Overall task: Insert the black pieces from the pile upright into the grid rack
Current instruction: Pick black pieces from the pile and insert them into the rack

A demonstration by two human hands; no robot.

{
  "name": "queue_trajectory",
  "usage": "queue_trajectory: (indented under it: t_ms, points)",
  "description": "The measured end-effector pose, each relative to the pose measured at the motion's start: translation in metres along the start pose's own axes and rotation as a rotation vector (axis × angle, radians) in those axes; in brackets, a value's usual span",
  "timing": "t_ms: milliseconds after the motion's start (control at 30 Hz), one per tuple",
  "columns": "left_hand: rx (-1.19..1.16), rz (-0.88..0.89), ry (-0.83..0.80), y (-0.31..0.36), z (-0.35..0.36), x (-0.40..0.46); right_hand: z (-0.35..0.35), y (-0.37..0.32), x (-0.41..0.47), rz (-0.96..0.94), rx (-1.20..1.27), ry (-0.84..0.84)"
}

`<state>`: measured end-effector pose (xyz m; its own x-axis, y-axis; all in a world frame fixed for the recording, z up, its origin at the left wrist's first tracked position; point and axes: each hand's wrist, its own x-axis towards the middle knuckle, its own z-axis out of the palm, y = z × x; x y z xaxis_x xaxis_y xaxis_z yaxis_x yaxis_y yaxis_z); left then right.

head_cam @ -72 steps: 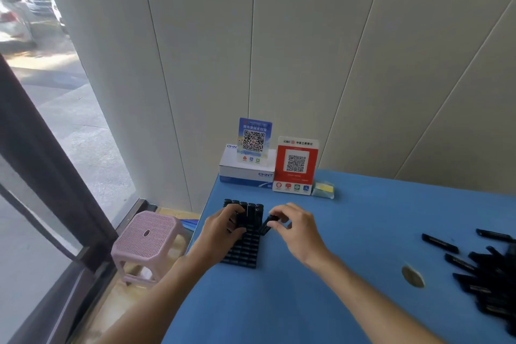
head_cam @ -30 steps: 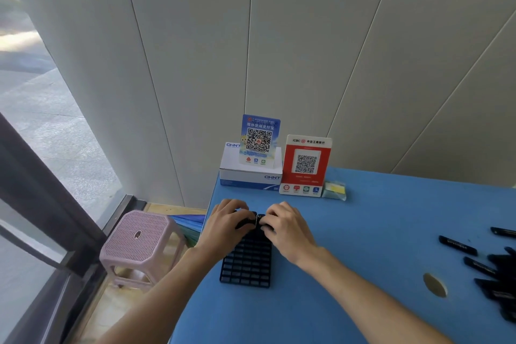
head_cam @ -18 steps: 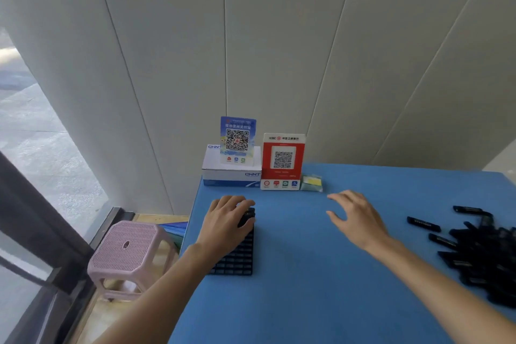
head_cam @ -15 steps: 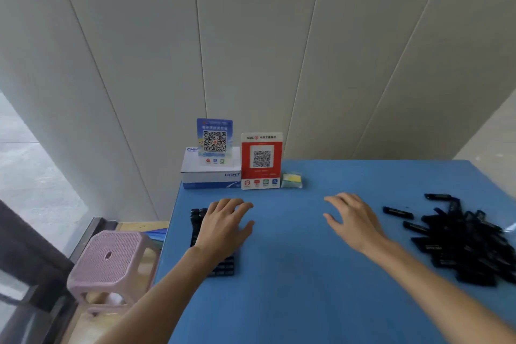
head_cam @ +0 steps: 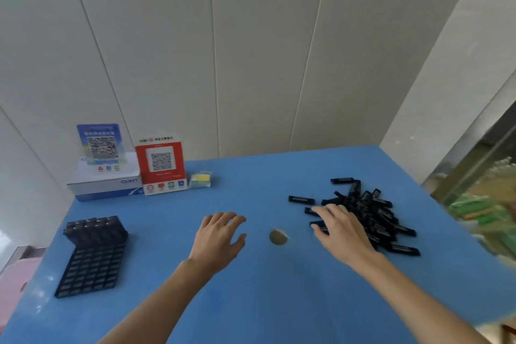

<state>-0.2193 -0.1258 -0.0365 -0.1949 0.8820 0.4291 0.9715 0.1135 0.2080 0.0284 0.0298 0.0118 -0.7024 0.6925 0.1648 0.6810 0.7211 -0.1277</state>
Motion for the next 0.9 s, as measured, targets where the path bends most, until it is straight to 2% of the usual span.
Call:
queue_trajectory:
  t_ms: [267, 467, 900]
  points:
    - [-0.033, 0.017, -0.048, 0.113, 0.067, 0.036, 0.001, 0.140, -0.038, 0.072, 0.026, -0.015]
    - [-0.021, 0.007, -0.120, 0.178, 0.094, 0.053, 0.003, 0.210, -0.062, 0.107, 0.055, -0.065]
    - [-0.012, 0.006, -0.213, 0.238, 0.127, 0.080, 0.022, 0.266, -0.071, 0.106, 0.121, -0.161]
